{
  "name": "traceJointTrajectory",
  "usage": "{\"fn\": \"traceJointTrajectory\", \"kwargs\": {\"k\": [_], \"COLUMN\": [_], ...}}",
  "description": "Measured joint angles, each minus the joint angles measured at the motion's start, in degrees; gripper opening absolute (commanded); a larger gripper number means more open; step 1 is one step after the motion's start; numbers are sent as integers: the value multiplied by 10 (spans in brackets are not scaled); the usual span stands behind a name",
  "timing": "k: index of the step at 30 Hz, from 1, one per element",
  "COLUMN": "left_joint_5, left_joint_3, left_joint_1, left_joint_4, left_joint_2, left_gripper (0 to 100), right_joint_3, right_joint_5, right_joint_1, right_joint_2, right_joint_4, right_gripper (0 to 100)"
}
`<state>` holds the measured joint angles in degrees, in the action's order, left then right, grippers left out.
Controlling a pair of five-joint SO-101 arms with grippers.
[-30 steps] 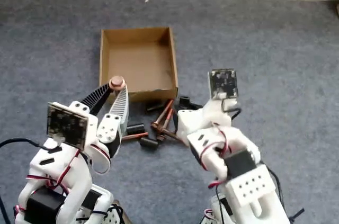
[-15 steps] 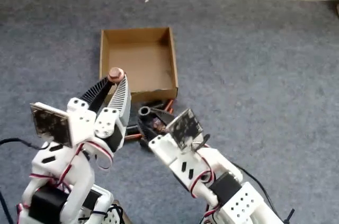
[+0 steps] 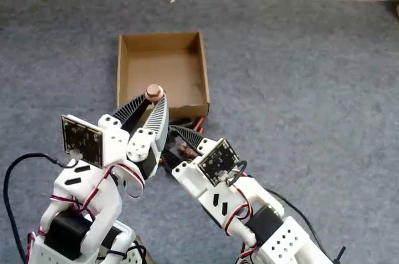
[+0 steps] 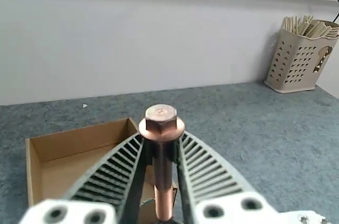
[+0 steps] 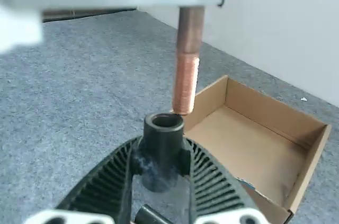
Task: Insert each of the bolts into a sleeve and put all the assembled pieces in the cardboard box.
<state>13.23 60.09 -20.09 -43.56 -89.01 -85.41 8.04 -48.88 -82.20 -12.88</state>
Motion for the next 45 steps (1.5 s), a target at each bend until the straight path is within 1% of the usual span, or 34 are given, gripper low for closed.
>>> {"fn": "traceJointTrajectory", "kwargs": {"k": [3,10,16,26,40,42,45], "left_joint_5": [0,0,-1,-1,0,0,-4], "left_joint_3": [0,4,43,49,100,100,100], "left_joint_1": [0,-3,-23,-24,-25,-25,-25], "left_joint_4": [0,-12,-18,-21,-21,-25,-40], "left_joint_2": [-11,-95,-98,-101,-107,-107,-102], "left_gripper": [5,5,5,5,5,43,168], "right_joint_3": [-1,-15,-15,-15,-15,-15,-15], "right_joint_5": [0,0,0,0,3,3,3], "right_joint_1": [0,0,0,0,2,8,14], "right_joint_2": [0,-3,-3,-3,-3,-3,-3], "right_joint_4": [0,1,1,1,11,11,11], "right_gripper": [5,5,5,5,5,5,5]}}
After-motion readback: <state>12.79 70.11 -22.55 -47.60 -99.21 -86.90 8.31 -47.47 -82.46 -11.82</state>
